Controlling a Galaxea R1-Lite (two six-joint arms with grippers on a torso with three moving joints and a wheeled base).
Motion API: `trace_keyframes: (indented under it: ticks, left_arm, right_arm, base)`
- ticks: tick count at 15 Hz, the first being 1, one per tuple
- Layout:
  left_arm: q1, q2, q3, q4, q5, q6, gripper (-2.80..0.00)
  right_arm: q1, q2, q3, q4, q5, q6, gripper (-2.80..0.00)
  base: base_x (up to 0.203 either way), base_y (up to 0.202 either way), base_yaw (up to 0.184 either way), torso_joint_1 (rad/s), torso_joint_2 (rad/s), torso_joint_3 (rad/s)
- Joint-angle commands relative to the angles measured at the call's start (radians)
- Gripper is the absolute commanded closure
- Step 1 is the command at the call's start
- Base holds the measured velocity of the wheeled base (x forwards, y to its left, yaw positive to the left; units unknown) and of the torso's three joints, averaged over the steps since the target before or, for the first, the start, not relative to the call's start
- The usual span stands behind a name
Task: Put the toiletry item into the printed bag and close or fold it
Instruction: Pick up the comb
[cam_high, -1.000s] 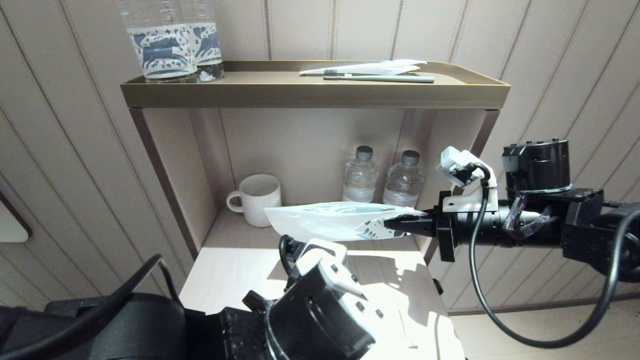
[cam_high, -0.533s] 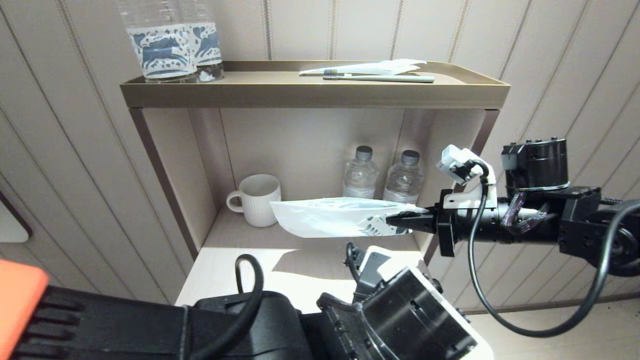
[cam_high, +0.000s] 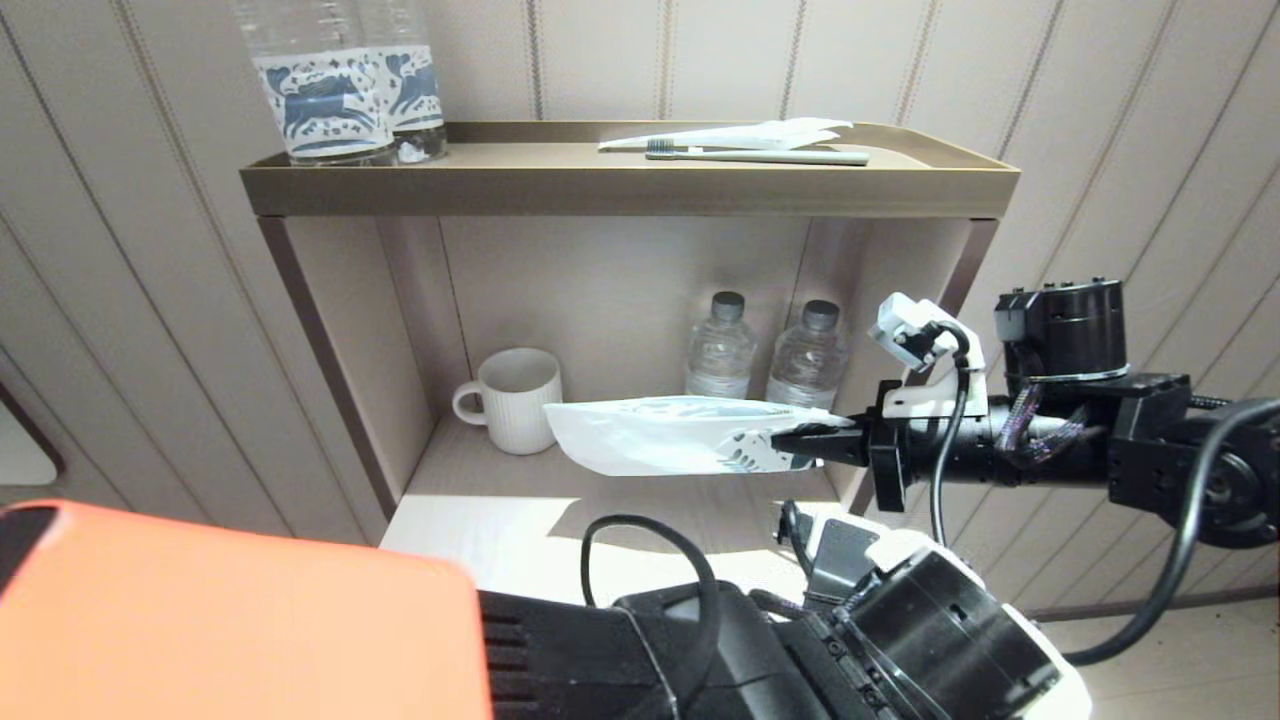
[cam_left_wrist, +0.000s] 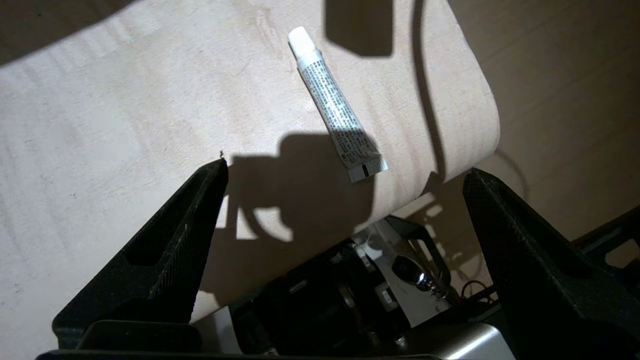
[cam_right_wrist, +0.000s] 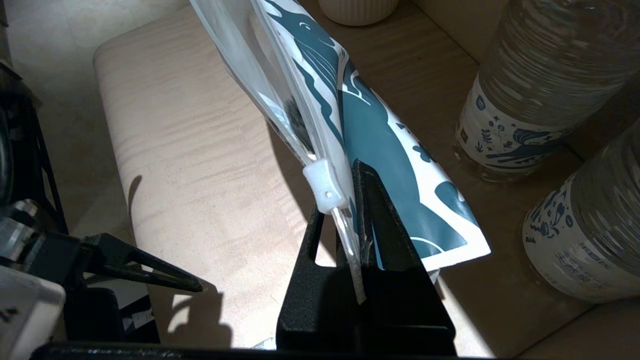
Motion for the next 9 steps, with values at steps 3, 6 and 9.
trace_keyframes:
  ticks: [3, 6, 9]
  left_arm:
    - [0.001, 0.079, -0.082, 0.068, 0.002, -0.049, -2.8]
    - [0.008, 0.11, -0.145, 0.107, 0.005, -0.083, -2.8]
    - [0.024, 0.139, -0.178, 0.137, 0.005, -0.083, -2.8]
  right_arm:
    - [0.0, 0.002, 0.0, -0.002, 0.004, -0.002, 0.0]
    - [0.0, 0.002, 0.001, -0.004, 0.004, -0.002, 0.0]
    - [0.0, 0.002, 0.001, -0.004, 0.004, -0.002, 0.0]
  base:
    - [0.0, 0.0, 0.0, 0.0, 0.0, 0.0]
    - [0.0, 0.0, 0.0, 0.0, 0.0, 0.0]
    - [0.0, 0.0, 0.0, 0.0, 0.0, 0.0]
